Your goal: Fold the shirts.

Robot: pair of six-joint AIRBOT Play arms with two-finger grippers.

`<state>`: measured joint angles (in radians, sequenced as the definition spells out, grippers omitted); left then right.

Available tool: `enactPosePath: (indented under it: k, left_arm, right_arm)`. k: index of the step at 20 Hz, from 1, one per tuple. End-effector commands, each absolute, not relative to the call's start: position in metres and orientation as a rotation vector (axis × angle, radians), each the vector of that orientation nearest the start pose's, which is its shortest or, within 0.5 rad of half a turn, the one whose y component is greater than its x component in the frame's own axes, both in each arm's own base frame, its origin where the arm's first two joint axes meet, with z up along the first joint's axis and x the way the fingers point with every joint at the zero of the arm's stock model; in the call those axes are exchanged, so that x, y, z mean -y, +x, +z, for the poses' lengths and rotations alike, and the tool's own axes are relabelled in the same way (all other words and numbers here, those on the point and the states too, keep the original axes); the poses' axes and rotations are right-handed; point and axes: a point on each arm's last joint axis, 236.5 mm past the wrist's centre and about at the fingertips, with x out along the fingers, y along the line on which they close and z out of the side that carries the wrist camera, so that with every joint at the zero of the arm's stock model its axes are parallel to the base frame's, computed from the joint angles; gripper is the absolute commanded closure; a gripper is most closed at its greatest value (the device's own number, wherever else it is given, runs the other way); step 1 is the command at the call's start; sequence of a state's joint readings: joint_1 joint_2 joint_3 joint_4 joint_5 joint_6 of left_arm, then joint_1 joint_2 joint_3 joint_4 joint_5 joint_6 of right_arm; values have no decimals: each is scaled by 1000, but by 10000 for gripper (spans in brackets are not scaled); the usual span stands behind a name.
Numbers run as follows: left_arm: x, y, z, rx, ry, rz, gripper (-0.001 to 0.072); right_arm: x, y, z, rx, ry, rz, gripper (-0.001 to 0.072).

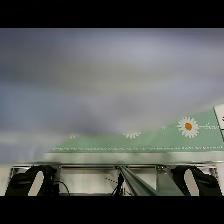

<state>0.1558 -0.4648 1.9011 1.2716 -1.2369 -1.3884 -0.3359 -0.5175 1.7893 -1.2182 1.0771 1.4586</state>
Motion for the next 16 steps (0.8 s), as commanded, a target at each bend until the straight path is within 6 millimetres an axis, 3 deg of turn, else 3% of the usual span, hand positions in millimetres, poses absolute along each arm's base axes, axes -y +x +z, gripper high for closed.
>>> enactPosePath:
  k: [1,3,5,7,9,11,14,16]
  left_arm:
    - [46,77,472,-75,104,-93,695]
    - [46,74,435,-238,109,-104,694]
    - [45,76,419,-322,57,-104,695]
    - [42,87,409,-388,49,-105,695]
    - [38,112,392,-481,4,-101,695]
    - [33,141,357,-623,-26,-108,695]
    - [33,187,282,-879,-87,-147,695]
    - [37,236,245,-922,-126,-195,694]
  right_arm:
    - [-19,138,485,-38,5,-65,697]
    - [-13,137,436,-252,9,-81,697]
    - [-13,136,397,-441,28,-67,697]
    - [-13,145,381,-527,53,-49,697]
    - [-7,163,362,-638,96,-42,697]
    - [-11,187,336,-750,125,28,697]
    - [-1,222,267,-988,179,69,698]
    - [7,255,221,-1113,233,96,698]
